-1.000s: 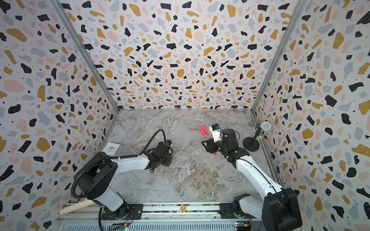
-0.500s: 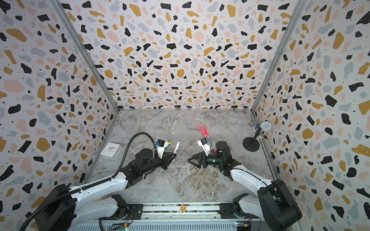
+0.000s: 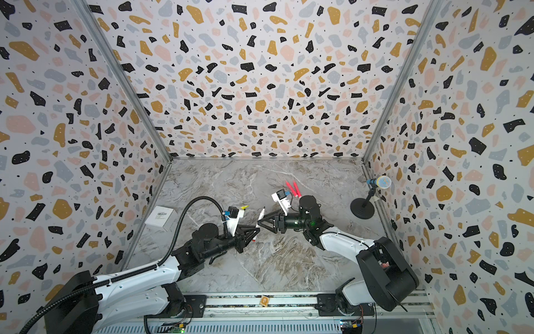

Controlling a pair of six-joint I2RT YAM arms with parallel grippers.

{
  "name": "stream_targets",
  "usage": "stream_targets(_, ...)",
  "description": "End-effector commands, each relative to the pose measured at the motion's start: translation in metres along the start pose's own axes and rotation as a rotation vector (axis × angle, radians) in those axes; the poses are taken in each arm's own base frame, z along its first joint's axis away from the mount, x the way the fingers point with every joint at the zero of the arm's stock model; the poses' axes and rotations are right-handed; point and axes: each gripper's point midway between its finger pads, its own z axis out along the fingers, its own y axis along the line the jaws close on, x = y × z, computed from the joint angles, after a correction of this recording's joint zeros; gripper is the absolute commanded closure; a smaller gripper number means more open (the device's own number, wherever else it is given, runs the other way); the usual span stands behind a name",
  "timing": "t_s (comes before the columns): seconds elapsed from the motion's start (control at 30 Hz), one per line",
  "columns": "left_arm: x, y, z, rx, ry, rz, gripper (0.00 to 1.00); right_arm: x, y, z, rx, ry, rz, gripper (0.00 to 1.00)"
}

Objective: Insert pens into pen caps
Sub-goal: Pick up a pen from the center of the table.

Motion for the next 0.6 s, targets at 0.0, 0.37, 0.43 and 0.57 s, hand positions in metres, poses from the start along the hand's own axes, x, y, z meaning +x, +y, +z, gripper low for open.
stream_targets(0.0,-0.006,-0.01,0.0,0.048,-0.038,0.006,0.93,-0.018,0.019,0.004,-0.047,-0.028,-0.055,0.49)
stream_targets(0.37,0.002,-0.021,0.008,0.088,0.052,0.054,0.65,-0.016,0.019,0.004,0.031,0.034,-0.126,0.96)
stream_targets(0.43,-0.001,-0.023,0.009,0.095,0.051,0.058,0.66,-0.015,0.023,0.003,0.024,0.038,-0.134,0.97)
stream_targets(0.57,-0.004,-0.026,0.012,0.108,0.049,0.057,0.7,-0.013,0.029,0.004,0.007,0.053,-0.141,0.97)
